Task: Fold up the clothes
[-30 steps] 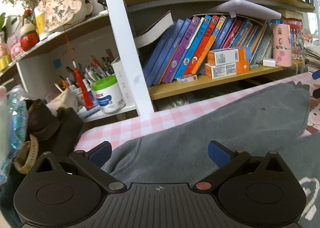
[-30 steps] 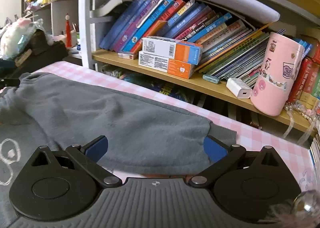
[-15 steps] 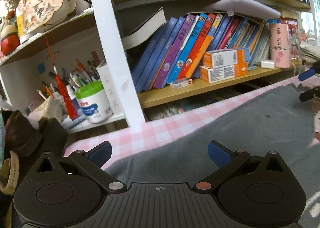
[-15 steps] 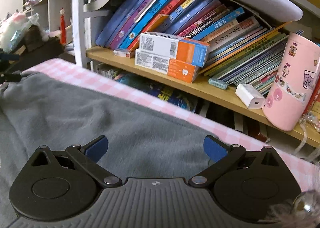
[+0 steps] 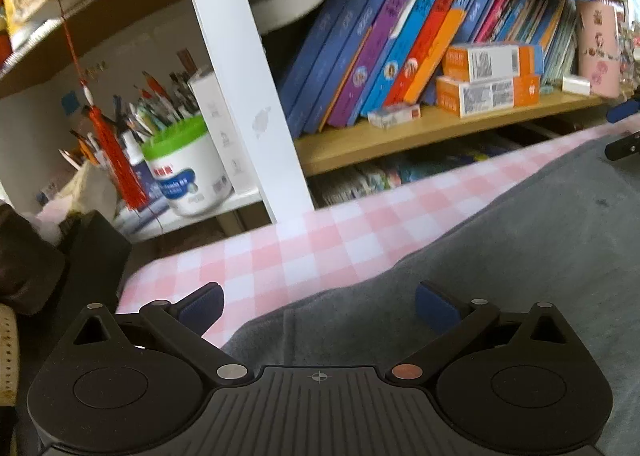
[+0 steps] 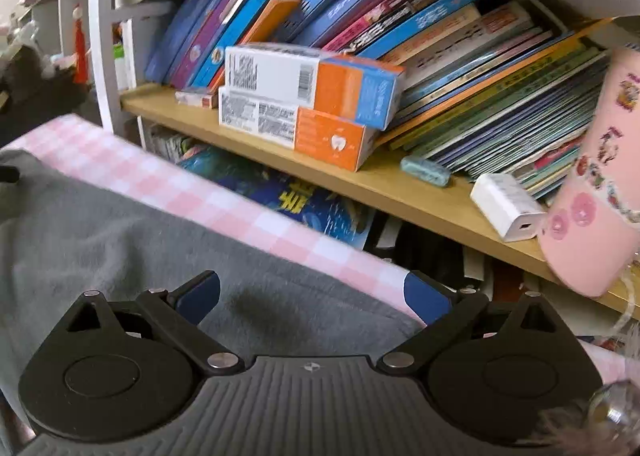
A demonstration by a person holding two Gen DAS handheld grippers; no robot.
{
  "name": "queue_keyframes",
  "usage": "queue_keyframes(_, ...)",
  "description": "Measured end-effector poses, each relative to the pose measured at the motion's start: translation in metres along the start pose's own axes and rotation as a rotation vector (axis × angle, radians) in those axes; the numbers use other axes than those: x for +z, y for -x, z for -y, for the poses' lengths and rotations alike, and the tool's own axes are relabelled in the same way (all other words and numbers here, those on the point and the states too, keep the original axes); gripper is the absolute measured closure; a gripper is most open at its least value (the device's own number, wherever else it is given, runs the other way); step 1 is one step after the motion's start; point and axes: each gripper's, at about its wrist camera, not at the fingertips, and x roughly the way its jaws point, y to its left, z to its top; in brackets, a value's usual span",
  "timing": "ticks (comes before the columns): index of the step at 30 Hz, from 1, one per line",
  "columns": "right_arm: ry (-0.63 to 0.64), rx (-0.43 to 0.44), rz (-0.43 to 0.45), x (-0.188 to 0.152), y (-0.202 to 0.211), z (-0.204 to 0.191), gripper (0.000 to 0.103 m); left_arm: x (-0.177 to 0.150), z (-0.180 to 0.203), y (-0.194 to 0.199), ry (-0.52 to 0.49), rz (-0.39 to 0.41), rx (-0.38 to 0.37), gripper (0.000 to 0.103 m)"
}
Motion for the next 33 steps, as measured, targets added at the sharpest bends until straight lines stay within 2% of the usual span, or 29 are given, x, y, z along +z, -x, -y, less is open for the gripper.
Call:
queue_keyframes(3,0.008,0.03,-0.046,-0.008,-0.008,0.002,0.003,-0.002,-0.001,-0.01,0.005,-0.028,-0.017,0.0)
queue_keyframes(7,-0.035,0.069,-0.032,-0.016,-0.007,0.009,0.004,-0.003,-0.005,-0.016,0.059,-0.047,-0.048,0.001)
queue_keyframes(10,-0.046,0.06,-0.03,-0.017,-0.005,0.01,0.013,-0.002,-0.01,-0.017,0.116,-0.079,-0.078,0.006)
queue_keyframes(11,-0.054,0.051,-0.027,-0.017,-0.004,0.011,0.022,-0.002,-0.011,-0.017,0.133,-0.089,-0.086,0.01)
queue_keyframes(12,-0.064,0.039,-0.022,-0.017,-0.002,0.012,0.036,-0.001,-0.011,-0.016,0.145,-0.098,-0.092,0.013)
queue_keyframes(13,-0.076,0.027,-0.019,-0.017,-0.001,0.015,0.044,0.0,-0.011,-0.015,0.157,-0.108,-0.097,0.016)
queue_keyframes(15,-0.106,0.004,-0.018,-0.018,0.003,0.021,0.077,0.002,-0.009,-0.013,0.155,-0.121,-0.104,0.028)
queue_keyframes(17,-0.141,0.002,-0.021,-0.021,0.008,0.026,0.09,0.004,-0.006,-0.008,0.14,-0.13,-0.107,0.062)
queue_keyframes(19,-0.167,-0.002,-0.021,-0.024,0.013,0.029,0.094,0.007,-0.001,-0.003,0.117,-0.138,-0.099,0.076)
queue_keyframes(20,-0.167,-0.009,-0.015,-0.026,0.016,0.027,0.095,0.007,0.003,0.001,0.098,-0.136,-0.087,0.079)
queue_keyframes(23,-0.168,-0.022,0.026,-0.031,0.035,0.022,0.097,0.008,0.011,0.021,0.071,-0.084,-0.058,0.082)
queue_keyframes(26,-0.183,-0.024,0.1,-0.035,0.064,0.018,0.097,0.009,0.011,0.052,0.093,0.0,-0.056,0.083)
queue_keyframes(33,-0.164,-0.009,0.258,-0.055,0.161,-0.007,0.099,-0.001,0.017,0.144,0.088,0.186,-0.054,0.083)
